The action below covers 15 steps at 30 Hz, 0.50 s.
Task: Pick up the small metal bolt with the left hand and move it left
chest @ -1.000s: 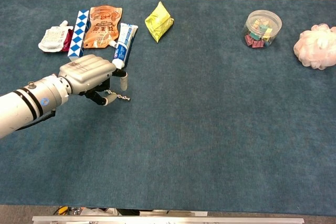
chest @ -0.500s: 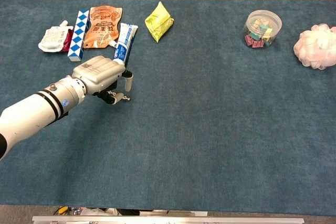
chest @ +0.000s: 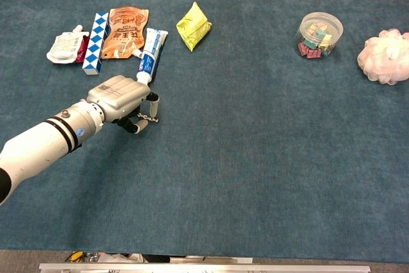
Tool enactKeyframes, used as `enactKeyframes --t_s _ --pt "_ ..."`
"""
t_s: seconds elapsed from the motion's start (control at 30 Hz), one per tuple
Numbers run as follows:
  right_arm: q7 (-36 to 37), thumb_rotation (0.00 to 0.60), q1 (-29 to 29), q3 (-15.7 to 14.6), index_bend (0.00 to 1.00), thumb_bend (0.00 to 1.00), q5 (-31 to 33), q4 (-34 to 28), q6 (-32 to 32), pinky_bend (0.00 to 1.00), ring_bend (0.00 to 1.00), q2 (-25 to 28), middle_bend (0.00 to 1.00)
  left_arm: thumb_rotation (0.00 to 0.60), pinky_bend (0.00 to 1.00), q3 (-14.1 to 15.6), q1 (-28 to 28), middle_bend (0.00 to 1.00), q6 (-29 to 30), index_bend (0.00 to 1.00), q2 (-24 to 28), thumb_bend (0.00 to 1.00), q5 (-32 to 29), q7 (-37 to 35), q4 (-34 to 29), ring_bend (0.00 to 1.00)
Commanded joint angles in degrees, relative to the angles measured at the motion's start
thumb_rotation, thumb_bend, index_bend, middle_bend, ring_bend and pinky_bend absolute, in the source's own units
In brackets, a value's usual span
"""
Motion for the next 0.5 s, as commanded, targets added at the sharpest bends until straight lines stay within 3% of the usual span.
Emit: enactKeyframes --t_s 0.03,0.5 --pt "0.1 0.6 -0.1 0.0 0.49 0.37 -0.1 0.0 0.1 0.41 0.4 0.0 0.45 0.6 1.0 0.0 0.2 1.0 0.0 0.39 -0.1 0.4 -0.1 -0.2 -0.1 0.99" --pt "0.6 0.6 -0.7 -0.1 0.49 0.37 -0.3 0.2 0.9 0.41 0.4 0.2 0.45 0.6 1.0 -0.4 0.7 1.0 -0.2 0.4 -0.2 0.4 -0.6 -1.1 -0.7 0.99"
